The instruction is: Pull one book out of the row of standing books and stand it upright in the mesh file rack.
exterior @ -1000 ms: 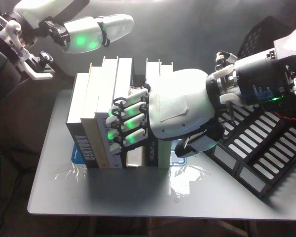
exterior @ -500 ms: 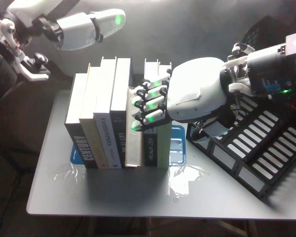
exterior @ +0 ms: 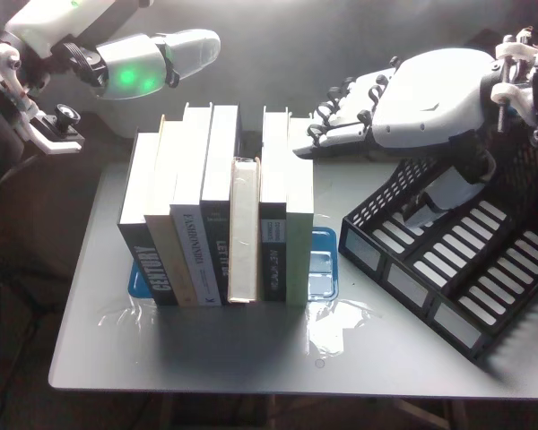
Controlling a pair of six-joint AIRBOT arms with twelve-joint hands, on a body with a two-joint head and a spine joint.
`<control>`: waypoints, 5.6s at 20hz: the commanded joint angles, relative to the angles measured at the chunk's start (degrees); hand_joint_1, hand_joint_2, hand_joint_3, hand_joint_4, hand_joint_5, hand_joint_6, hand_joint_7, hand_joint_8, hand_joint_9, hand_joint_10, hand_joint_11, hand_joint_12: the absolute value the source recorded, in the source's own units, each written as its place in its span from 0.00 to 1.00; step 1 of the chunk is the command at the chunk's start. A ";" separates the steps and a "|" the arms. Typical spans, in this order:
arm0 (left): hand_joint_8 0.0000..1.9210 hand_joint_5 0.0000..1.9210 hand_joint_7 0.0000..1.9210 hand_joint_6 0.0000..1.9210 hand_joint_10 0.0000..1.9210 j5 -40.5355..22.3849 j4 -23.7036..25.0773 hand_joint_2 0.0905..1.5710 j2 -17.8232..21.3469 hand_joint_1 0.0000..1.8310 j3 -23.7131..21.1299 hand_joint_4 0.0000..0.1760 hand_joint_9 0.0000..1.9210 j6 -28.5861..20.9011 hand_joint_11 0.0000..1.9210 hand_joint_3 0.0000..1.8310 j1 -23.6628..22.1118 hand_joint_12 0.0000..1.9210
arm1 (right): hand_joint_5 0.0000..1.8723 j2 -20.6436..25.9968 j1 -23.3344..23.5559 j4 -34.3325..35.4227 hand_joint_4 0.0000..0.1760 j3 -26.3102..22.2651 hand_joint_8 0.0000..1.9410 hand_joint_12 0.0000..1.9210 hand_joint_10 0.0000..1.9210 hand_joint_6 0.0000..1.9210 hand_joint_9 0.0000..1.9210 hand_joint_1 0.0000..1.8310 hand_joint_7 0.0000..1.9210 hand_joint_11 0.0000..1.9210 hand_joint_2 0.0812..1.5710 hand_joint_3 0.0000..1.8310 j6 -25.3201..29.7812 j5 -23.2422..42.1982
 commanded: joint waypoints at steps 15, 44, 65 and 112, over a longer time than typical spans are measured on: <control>0.00 0.11 0.09 0.01 0.07 -7.62 -1.59 0.82 0.66 0.17 -0.12 0.00 0.01 -0.72 0.00 0.00 -0.23 1.00 | 0.33 1.25 -0.56 25.14 0.00 9.54 0.64 0.77 0.69 0.71 0.48 0.72 0.42 0.43 0.76 0.00 -0.09 3.57; 0.01 0.11 0.08 0.01 0.03 -9.72 -1.46 0.85 1.03 0.22 0.06 0.19 0.05 -0.79 0.00 0.01 -0.58 1.00 | 0.05 -4.48 -0.03 7.07 0.00 2.32 0.01 0.24 0.05 0.01 0.06 0.56 0.06 0.00 0.60 0.00 -1.33 10.14; 0.00 0.05 0.01 0.01 0.00 -9.13 0.76 0.82 -0.42 0.08 1.26 0.00 0.00 -1.74 0.00 0.00 -1.67 0.00 | 0.00 -15.48 -3.14 2.70 0.23 9.87 0.00 0.00 0.00 0.00 0.00 0.43 0.00 0.00 0.59 0.01 -0.23 11.07; 0.00 0.04 0.00 0.00 0.00 -6.05 15.26 0.85 -6.14 0.05 5.89 0.00 0.00 -6.84 0.00 0.01 -13.80 0.00 | 0.49 -29.40 -6.14 -19.89 0.00 22.11 0.57 0.97 0.76 0.50 0.49 0.70 0.54 0.36 0.70 0.00 0.95 -2.35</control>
